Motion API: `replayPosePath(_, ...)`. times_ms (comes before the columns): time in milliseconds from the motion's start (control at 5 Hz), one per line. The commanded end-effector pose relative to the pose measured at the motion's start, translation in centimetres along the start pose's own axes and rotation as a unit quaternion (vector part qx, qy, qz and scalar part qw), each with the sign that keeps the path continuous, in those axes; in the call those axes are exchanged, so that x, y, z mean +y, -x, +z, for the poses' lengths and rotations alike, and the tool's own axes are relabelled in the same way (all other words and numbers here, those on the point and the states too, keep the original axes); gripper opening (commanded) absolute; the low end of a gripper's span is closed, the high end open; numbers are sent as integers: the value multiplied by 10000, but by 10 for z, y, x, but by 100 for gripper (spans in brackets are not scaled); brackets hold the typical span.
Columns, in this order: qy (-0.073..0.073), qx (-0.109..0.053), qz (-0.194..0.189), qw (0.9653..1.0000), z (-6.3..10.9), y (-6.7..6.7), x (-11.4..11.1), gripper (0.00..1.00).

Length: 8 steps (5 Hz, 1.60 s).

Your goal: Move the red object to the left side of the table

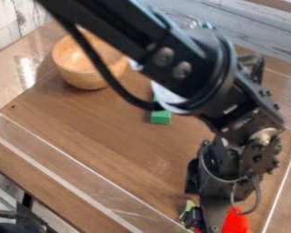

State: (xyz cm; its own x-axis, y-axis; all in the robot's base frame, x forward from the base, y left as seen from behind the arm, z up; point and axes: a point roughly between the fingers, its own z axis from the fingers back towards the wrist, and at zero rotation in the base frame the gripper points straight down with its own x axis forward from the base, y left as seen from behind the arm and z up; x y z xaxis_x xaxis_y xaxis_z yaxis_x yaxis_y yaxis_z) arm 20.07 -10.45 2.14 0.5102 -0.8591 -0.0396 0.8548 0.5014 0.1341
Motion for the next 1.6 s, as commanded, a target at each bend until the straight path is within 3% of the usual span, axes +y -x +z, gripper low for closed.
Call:
replayPosePath(0,1,1,458,9989,0,-2,13,0)
replayPosePath(200,-14,343,734,9967,21,3,26,0)
replayPosePath(400,-33,486,600,9970,43,17,37,0)
replayPosePath(600,-32,342,424,9985,59,34,42,0)
replayPosePath(800,37,6,201,9998,63,33,26,0)
replayPosePath(1000,10,-59,210,9998,69,22,7,0)
replayPosePath(1200,153,-228,406,9988,74,15,-7,0)
replayPosePath(1400,210,-240,471,9984,77,16,-11,100)
